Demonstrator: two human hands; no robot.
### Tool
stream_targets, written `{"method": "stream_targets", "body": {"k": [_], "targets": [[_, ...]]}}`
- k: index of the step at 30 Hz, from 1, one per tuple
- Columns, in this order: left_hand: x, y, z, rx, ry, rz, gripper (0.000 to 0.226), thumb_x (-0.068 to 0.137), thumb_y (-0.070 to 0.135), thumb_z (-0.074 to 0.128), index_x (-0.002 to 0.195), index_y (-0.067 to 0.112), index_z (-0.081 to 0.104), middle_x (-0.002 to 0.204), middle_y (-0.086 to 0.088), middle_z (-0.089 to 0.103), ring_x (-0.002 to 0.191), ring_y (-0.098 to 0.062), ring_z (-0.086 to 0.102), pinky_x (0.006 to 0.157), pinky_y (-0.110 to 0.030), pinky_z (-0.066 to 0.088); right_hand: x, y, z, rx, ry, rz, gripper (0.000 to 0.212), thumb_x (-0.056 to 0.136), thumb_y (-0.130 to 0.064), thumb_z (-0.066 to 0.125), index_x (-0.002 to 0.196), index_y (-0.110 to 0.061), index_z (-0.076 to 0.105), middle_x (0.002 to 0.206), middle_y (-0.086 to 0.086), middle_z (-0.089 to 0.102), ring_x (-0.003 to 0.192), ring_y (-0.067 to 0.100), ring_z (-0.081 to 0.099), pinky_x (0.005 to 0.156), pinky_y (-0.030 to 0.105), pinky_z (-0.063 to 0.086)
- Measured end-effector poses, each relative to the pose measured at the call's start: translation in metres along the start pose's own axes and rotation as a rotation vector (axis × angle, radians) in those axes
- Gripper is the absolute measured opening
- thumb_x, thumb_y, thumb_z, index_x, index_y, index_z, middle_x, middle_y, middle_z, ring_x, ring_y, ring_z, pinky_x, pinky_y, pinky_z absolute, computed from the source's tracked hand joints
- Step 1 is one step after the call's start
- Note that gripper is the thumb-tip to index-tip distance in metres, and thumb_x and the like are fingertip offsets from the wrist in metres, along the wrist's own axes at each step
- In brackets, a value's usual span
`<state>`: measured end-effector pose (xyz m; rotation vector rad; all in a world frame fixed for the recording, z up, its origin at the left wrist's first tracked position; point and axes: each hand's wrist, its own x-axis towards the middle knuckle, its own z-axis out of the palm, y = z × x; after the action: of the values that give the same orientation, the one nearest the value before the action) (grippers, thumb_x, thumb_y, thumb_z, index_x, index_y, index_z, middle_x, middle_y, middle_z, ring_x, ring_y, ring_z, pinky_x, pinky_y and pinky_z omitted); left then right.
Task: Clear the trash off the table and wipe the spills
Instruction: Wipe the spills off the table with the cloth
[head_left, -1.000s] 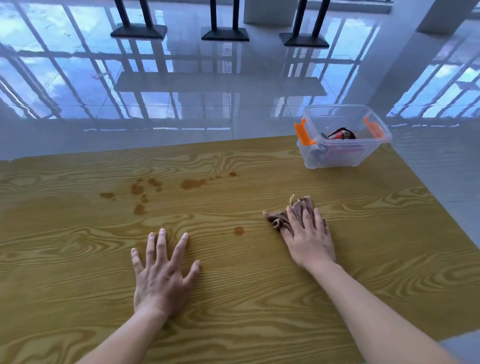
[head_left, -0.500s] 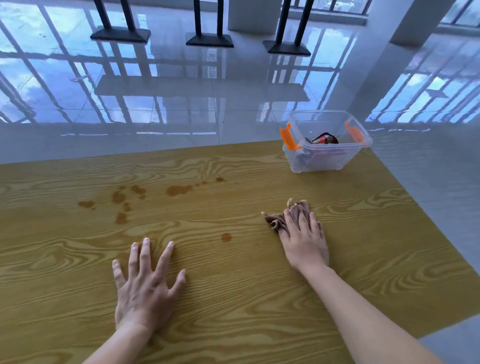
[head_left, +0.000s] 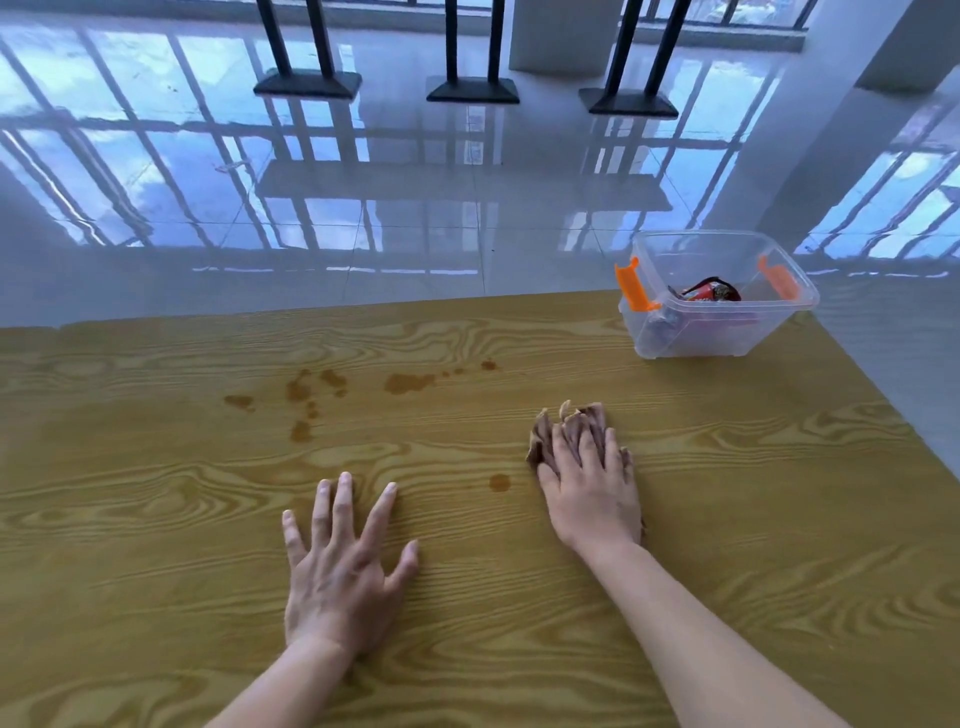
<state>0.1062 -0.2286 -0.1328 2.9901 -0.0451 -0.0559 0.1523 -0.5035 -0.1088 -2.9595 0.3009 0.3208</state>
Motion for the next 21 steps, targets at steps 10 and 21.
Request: {"method": "stream_targets", "body": {"k": [10,21], "targets": [[0.001,-0.001,0.002,0.011,0.010,0.003,0.071,0.084,0.073,0.027,0.148,0.044,0.021,0.161,-0.010,0.013,0.149,-0.028,0.000,0.116,-0.061,0.003,-0.026,0.010,0.013,-0.046,0.069,-0.087,0.062,0.099,-0.057,0.011,0.156,-0.035,-0.001,0.166,-0.003,-0.007,0.152,0.024,-0.006,0.123,0.044,0.003],[0.001,-0.003,0.005,0.001,0.017,0.008,0.070,0.084,0.071,0.033,0.147,0.043,0.026,0.161,-0.010,0.016,0.149,-0.028,0.002,0.116,-0.062,0.006,-0.030,0.004,0.023,-0.103,0.074,-0.346,0.059,0.100,-0.057,0.017,0.155,-0.039,0.006,0.165,-0.008,-0.005,0.153,0.022,-0.003,0.123,0.041,0.003]]}}
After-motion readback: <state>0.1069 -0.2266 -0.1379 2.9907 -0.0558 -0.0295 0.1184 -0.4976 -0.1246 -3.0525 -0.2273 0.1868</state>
